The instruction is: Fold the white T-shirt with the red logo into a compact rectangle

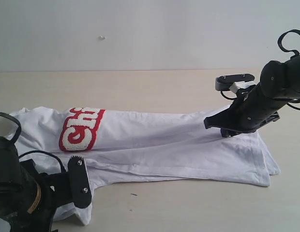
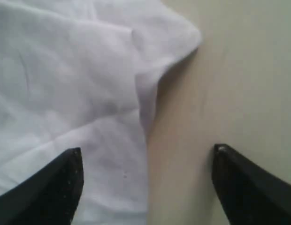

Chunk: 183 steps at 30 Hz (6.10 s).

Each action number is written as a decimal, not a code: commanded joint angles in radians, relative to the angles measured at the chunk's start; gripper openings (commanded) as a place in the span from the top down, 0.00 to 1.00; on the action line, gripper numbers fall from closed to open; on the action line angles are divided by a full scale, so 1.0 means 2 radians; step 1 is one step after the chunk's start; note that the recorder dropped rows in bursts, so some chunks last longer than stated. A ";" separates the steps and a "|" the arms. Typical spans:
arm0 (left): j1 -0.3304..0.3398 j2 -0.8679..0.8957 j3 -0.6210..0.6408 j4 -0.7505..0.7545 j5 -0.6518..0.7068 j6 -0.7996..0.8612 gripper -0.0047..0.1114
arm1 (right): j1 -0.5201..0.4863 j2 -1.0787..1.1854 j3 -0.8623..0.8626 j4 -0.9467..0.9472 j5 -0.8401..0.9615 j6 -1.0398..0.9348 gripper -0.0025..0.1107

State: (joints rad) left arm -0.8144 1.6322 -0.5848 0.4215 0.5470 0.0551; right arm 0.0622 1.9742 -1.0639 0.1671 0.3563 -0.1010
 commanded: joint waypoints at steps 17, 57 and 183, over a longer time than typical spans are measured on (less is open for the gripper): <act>0.017 -0.008 -0.028 0.035 0.047 -0.028 0.96 | -0.002 -0.004 0.000 0.001 -0.002 -0.005 0.79; 0.173 0.042 -0.146 0.202 -0.260 0.059 0.39 | -0.002 -0.004 0.000 -0.001 -0.002 -0.015 0.79; 0.268 0.057 -0.279 -0.049 -0.114 -0.031 0.96 | -0.002 -0.004 0.000 0.017 -0.001 -0.027 0.79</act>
State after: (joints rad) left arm -0.2732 1.7773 -1.1361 0.3488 0.2378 -0.0639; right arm 0.0622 1.9742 -1.0639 0.2017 0.3717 -0.1455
